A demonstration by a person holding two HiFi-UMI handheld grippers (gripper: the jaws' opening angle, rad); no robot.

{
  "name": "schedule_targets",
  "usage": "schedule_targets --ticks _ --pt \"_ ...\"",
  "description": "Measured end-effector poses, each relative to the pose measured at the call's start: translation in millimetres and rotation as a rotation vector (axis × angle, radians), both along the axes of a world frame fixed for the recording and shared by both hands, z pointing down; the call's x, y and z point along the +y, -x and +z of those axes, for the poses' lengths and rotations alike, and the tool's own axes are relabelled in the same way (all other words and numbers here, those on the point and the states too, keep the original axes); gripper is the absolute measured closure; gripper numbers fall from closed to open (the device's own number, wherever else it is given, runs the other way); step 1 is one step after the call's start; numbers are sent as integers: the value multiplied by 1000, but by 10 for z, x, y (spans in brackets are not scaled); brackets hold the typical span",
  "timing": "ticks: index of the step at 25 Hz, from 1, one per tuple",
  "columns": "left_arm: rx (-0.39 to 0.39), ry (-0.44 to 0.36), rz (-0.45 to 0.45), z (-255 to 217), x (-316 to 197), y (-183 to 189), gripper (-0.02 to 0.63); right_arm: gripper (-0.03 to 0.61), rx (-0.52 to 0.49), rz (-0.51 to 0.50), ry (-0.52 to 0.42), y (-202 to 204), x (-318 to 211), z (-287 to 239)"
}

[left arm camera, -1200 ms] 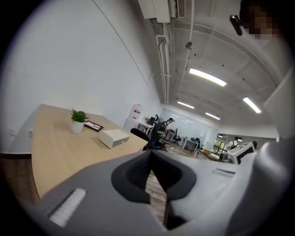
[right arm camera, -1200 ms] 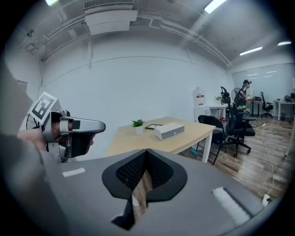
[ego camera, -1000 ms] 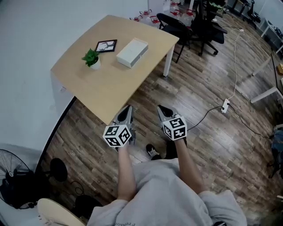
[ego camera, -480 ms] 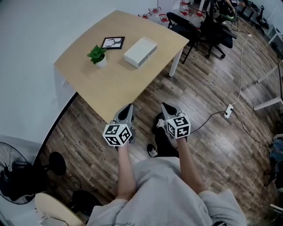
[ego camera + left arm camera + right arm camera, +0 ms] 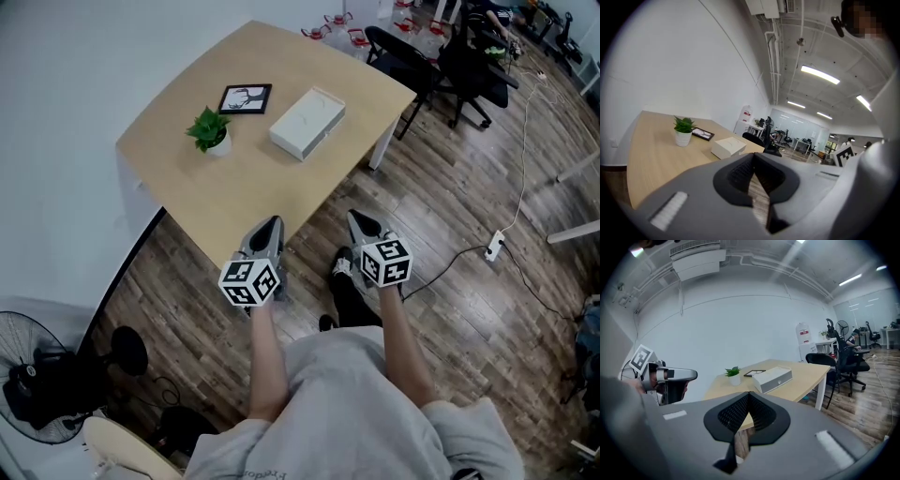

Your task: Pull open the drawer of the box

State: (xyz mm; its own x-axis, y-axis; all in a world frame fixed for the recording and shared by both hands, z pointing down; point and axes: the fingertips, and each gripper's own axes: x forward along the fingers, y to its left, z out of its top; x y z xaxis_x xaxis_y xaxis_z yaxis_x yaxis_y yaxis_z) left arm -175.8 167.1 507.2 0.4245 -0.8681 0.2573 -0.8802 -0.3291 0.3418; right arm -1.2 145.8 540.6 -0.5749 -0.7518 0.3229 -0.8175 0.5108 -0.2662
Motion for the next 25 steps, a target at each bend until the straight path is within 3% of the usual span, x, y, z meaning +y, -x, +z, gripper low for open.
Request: schedule_targets --ticks 11,19,25 --pt "-31 -18 -7 -202 -1319 34 560 575 -29 25 -1 -83 -1291 -65" --pt "-109 -52 4 -338 -2265 -182 560 575 -43 55 -1 -363 -2214 -106" --pt "-109 -74 -4 -401 -2735 -335 560 577 -84 21 -16 -461 -2561 -188"
